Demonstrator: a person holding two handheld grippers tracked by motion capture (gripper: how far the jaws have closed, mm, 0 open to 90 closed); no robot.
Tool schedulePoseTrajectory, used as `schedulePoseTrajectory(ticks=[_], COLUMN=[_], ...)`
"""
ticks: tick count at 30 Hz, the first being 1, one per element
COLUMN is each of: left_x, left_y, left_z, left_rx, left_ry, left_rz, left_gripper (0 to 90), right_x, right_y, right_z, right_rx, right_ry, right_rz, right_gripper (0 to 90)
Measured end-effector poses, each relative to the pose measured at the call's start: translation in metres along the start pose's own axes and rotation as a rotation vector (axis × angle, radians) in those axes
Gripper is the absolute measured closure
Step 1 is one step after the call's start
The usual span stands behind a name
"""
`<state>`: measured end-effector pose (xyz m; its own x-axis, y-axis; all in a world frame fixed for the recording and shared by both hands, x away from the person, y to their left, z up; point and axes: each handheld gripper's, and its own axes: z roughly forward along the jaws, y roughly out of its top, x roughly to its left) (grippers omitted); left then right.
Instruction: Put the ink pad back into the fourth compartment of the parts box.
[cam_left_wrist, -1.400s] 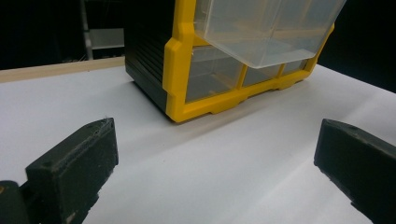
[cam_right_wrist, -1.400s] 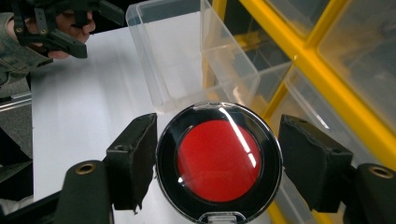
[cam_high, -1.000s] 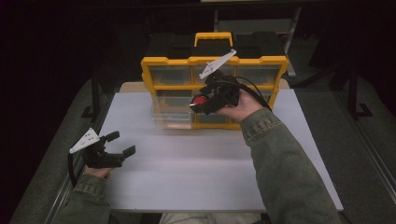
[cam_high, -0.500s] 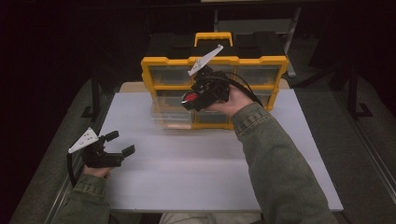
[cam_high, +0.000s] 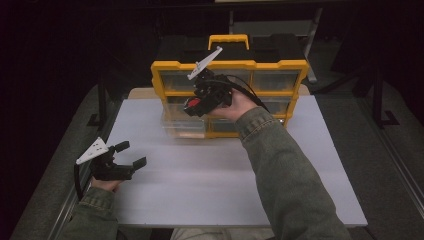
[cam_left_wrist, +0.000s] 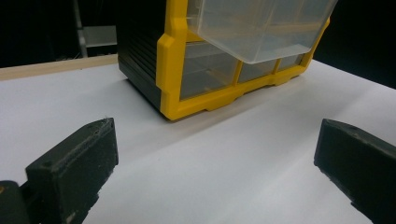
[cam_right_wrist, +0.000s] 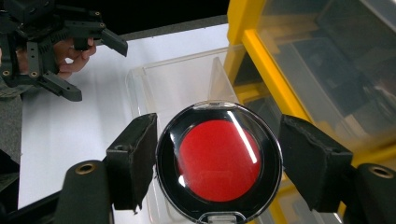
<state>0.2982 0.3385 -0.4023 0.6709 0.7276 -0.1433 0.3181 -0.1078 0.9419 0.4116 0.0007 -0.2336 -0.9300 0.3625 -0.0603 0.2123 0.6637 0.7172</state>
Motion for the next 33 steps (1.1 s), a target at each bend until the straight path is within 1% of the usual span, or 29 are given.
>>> schedulePoseTrajectory(ticks=[4, 6, 7, 8, 9, 10, 12, 16, 17, 18, 20, 21, 22, 23, 24, 25, 26, 27, 30, 33], left_x=[0.0, -0.001, -0.001, -0.001, -0.001, -0.001, 0.0, -0.001, -0.001, -0.001, -0.001, -0.001, -0.001, -0.001, -0.001, -0.001, -0.001, 0.0, 0.0, 0.0], left_y=[0.0, 0.0, 0.0, 0.0, 0.0, 0.0, 0.0, 0.0, 0.0, 0.0, 0.0, 0.0, 0.0, 0.0, 0.0, 0.0, 0.0, 0.0, 0.0, 0.0], left_z=[0.0, 0.0, 0.0, 0.0, 0.0, 0.0, 0.0, -0.001, -0.001, -0.001, -0.001, -0.001, -0.001, -0.001, -0.001, -0.001, -0.001, -0.001, -0.002, -0.002], left_rx=[0.002, 0.002, 0.002, 0.0, 0.0, 0.001, 0.0, -0.001, 0.001, 0.003, 0.003, 0.003, 0.002, 0.002, 0.001, 0.001, 0.0, -0.006, -0.008, -0.006], left_ry=[-0.003, -0.01, -0.01, -0.011, -0.011, -0.011, -0.009, -0.01, -0.011, -0.01, -0.01, -0.01, -0.009, -0.009, -0.009, -0.007, -0.006, -0.007, -0.004, -0.005], left_rz=[0.003, 0.007, 0.007, 0.01, 0.01, 0.009, 0.007, 0.01, 0.013, 0.013, 0.012, 0.012, 0.01, 0.01, 0.009, 0.008, 0.006, 0.004, 0.001, 0.002], left_gripper=[0.0, 0.0, 0.0, 0.0, 0.0, 0.0, 0.0, 0.0, 0.0, 0.0, 0.0, 0.0, 0.0, 0.0, 0.0, 0.0, 0.0, 0.0, 0.0, 0.0], right_x=[0.002, 0.002, 0.002, 0.003, 0.003, 0.004, 0.004, 0.003, 0.002, 0.001, 0.0, 0.0, 0.0, 0.0, 0.0, 0.0, 0.001, 0.001, -0.002, -0.004], right_y=[0.004, 0.009, 0.009, 0.011, 0.011, 0.013, 0.013, 0.014, 0.014, 0.014, 0.014, 0.014, 0.013, 0.013, 0.012, 0.011, 0.009, 0.007, -0.001, -0.006], right_z=[0.006, 0.013, 0.013, 0.017, 0.017, 0.022, 0.027, 0.033, 0.035, 0.036, 0.034, 0.034, 0.031, 0.03, 0.028, 0.027, 0.026, 0.025, 0.019, 0.016], right_rx=[0.006, 0.005, 0.005, 0.005, 0.005, 0.019, 0.031, 0.038, 0.032, 0.024, 0.006, 0.006, -0.002, 0.002, 0.005, 0.004, 0.004, -0.001, -0.019, -0.022], right_ry=[0.006, 0.009, 0.009, 0.013, 0.013, 0.014, 0.01, 0.005, -0.001, 0.005, 0.025, 0.025, 0.037, 0.042, 0.045, 0.04, 0.024, 0.01, 0.034, 0.03], right_rz=[-0.003, -0.002, -0.002, -0.008, -0.008, -0.023, -0.03, -0.027, -0.015, -0.001, 0.019, 0.019, 0.024, 0.027, 0.026, 0.026, 0.034, 0.044, 0.067, 0.065], right_gripper=[29.1, 29.2, 29.2, 29.2, 29.2, 29.2, 29.2, 29.0, 28.7, 26.9, 18.8, 18.8, 14.6, 11.2, 8.9, 2.6, 0.0, 0.0, 0.0, 0.0])
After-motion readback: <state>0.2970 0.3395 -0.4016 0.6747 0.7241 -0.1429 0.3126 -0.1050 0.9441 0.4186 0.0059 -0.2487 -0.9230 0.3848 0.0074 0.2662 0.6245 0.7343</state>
